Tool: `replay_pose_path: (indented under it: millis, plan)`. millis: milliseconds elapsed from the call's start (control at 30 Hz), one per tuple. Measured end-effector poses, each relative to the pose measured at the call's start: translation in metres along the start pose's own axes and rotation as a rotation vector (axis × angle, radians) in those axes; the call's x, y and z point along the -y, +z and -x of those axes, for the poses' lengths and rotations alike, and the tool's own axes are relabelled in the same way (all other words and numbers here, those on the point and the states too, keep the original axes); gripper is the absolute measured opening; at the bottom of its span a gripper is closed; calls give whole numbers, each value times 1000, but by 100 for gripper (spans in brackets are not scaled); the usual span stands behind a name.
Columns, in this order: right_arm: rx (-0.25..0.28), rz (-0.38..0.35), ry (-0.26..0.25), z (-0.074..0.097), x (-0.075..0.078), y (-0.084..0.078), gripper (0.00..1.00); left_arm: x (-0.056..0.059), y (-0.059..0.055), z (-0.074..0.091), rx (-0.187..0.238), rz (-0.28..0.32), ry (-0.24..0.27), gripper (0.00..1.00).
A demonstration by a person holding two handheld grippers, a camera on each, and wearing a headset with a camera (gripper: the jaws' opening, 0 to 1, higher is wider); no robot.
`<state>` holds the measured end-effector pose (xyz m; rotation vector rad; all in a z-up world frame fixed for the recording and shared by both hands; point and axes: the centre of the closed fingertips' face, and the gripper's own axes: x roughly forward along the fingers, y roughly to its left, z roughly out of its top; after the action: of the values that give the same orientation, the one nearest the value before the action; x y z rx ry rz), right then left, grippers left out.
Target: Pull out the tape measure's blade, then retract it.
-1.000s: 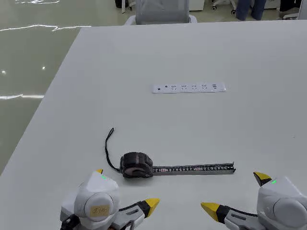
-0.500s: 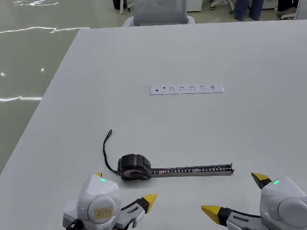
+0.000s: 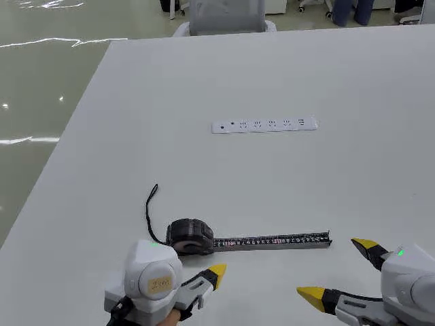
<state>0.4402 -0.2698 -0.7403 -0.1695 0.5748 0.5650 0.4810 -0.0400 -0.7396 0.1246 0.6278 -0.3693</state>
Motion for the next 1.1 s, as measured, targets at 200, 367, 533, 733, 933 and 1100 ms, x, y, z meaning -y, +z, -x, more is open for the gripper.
replay_pose_path:
  millis: [200, 367, 533, 733, 933, 1100]
  plan:
    - [14, 32, 39, -6, 7, 1, 79, 0, 0, -7, 1, 30, 4, 85]
    - [16, 78, 79, -12, 13, 0, 75, -3, -3, -11, -2, 65, 18, 81]
    - [11, 133, 127, -15, 18, -1, 72, -6, -5, -16, -17, 84, 36, 78]
    - [5, 196, 177, -20, 23, 0, 65, -7, -6, -20, -27, 89, 50, 77]
    - [-11, 247, 238, -24, 27, -2, 56, -8, -6, -24, -37, 114, 61, 77]
    - [-19, 290, 277, -28, 32, -2, 52, -9, -8, -28, -45, 129, 68, 75]
